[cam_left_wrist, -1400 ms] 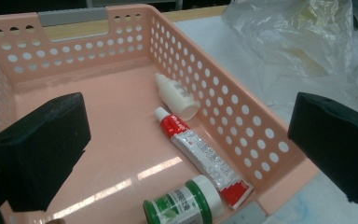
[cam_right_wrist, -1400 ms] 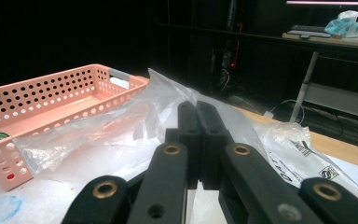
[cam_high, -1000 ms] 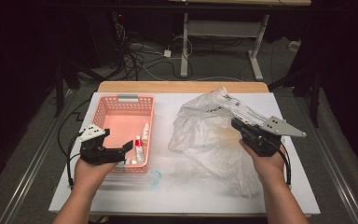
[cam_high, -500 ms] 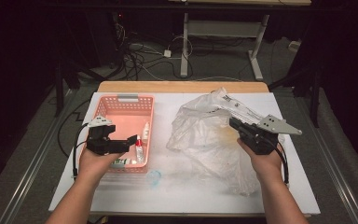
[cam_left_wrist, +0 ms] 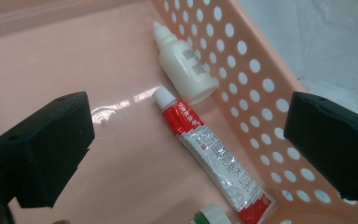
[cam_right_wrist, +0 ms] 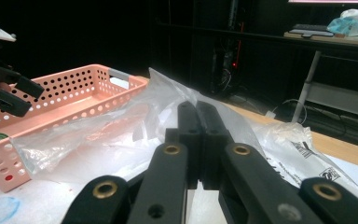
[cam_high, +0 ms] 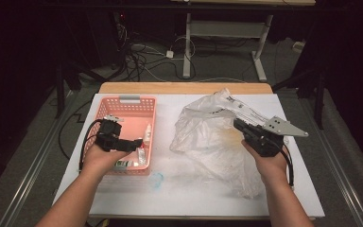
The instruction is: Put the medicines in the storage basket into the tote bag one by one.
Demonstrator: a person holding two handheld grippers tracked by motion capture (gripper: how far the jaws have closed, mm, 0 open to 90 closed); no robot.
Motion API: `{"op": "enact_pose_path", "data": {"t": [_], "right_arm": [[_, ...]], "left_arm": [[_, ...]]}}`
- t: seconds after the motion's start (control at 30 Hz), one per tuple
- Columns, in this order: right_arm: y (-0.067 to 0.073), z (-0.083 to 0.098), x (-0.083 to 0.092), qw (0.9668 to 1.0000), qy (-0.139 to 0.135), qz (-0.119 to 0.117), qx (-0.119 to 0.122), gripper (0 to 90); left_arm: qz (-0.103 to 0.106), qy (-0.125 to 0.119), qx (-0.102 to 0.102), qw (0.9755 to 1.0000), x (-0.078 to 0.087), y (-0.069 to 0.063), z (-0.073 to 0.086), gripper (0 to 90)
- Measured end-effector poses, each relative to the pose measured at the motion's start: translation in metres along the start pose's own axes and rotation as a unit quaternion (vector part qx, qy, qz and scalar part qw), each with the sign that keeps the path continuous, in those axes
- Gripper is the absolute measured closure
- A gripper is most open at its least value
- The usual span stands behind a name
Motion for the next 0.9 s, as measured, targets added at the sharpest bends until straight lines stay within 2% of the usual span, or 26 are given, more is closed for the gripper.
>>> {"op": "enact_pose_path", "data": {"t": [0.13, 0.23, 0.33, 0.4, 0.43, 0.53, 0.57, 0.7, 0.73, 0.8, 0.9], "right_arm": [[0.000, 0.000, -0.002, 1.0000, 0.002, -0.001, 0.001, 90.0], [0.000, 0.001, -0.003, 1.0000, 0.004, 0.000, 0.002, 90.0], [0.001, 0.002, -0.003, 1.0000, 0.007, 0.001, 0.001, 90.0], [0.001, 0.003, -0.003, 0.9999, 0.009, 0.000, 0.005, 90.0], [0.001, 0.003, -0.003, 0.9999, 0.009, 0.001, 0.004, 90.0], [0.003, 0.004, -0.003, 0.9999, 0.013, 0.002, 0.004, 90.0], [0.002, 0.004, -0.003, 0.9999, 0.012, 0.002, 0.004, 90.0], [0.003, 0.004, -0.002, 0.9999, 0.012, 0.001, 0.004, 90.0], [0.003, 0.004, -0.001, 0.9999, 0.012, 0.001, 0.004, 90.0], [0.002, 0.004, 0.000, 0.9999, 0.011, 0.001, 0.006, 90.0], [0.001, 0.003, 0.002, 1.0000, 0.008, 0.002, 0.004, 90.0]], "left_arm": [[0.007, 0.036, -0.013, 0.9992, -0.007, -0.001, -0.003, 5.3], [0.001, 0.063, -0.019, 0.9978, -0.013, 0.000, -0.005, 7.3], [0.007, 0.099, -0.017, 0.9949, -0.020, 0.001, -0.007, 13.3], [0.008, 0.117, -0.024, 0.9928, -0.025, -0.001, -0.009, 14.8], [0.008, 0.135, -0.031, 0.9903, -0.028, -0.002, -0.010, 16.0], [0.012, 0.162, -0.033, 0.9862, -0.035, -0.006, -0.011, 19.4], [0.016, 0.174, -0.035, 0.9840, -0.038, -0.008, -0.012, 20.8], [0.013, 0.202, -0.046, 0.9783, -0.045, -0.014, -0.014, 22.9], [0.013, 0.205, -0.045, 0.9776, -0.046, -0.015, -0.015, 23.8], [0.014, 0.231, -0.043, 0.9720, -0.052, -0.015, -0.015, 26.2], [0.024, 0.246, -0.027, 0.9685, -0.056, -0.015, -0.017, 30.7]]}}
Point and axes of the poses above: each handheld gripper's, and its own axes: x roughly backward along the jaws, z roughly out of its underside, y roughly to its left, the point moved 3 cm from there along -x, roughly forward along the jaws, and after that the axes turned 15 degrees about -z, right-handed, at the moved point
